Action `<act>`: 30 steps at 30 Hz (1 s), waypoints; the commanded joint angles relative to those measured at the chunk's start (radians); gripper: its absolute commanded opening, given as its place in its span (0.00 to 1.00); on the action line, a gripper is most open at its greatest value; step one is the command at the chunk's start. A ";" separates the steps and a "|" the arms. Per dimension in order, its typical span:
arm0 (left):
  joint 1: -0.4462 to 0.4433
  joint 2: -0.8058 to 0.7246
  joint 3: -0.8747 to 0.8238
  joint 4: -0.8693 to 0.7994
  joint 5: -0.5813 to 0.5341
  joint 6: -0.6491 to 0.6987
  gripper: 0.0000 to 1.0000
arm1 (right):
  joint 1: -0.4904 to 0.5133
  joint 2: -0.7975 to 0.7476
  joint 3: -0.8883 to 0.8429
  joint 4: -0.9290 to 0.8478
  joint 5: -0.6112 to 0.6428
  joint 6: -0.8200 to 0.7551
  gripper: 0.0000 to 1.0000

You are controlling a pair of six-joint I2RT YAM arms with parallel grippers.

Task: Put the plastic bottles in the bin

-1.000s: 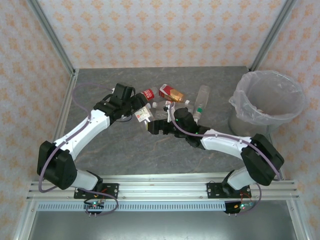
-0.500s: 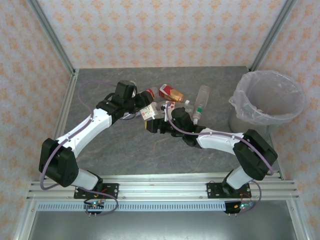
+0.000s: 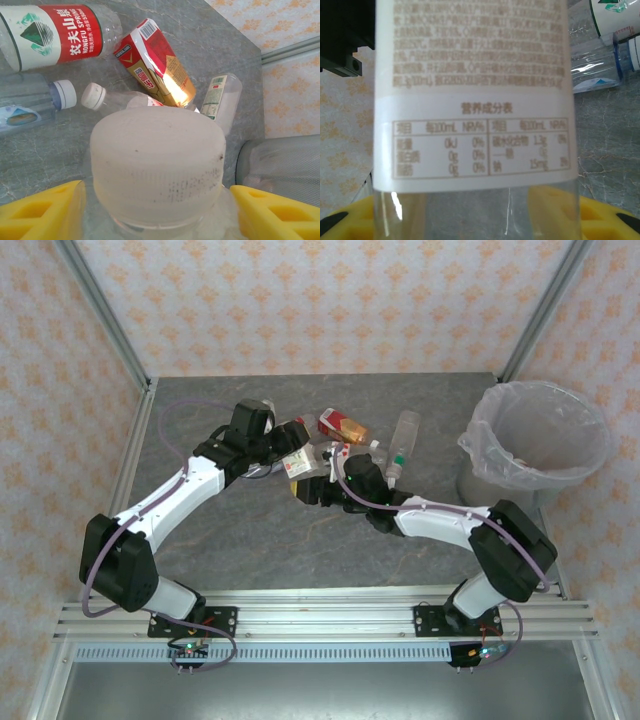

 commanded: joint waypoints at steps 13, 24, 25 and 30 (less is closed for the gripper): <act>-0.012 -0.053 0.026 -0.019 -0.005 0.001 1.00 | 0.006 -0.053 0.006 -0.079 0.091 -0.141 0.25; -0.013 -0.205 -0.108 0.112 -0.233 -0.019 1.00 | 0.007 -0.068 0.030 -0.219 0.284 -0.184 0.23; -0.012 -0.225 -0.125 0.117 -0.256 -0.010 1.00 | 0.006 -0.075 0.030 -0.231 0.303 -0.189 0.23; -0.013 -0.293 -0.160 0.064 -0.362 0.063 1.00 | 0.001 -0.118 0.044 -0.296 0.378 -0.229 0.22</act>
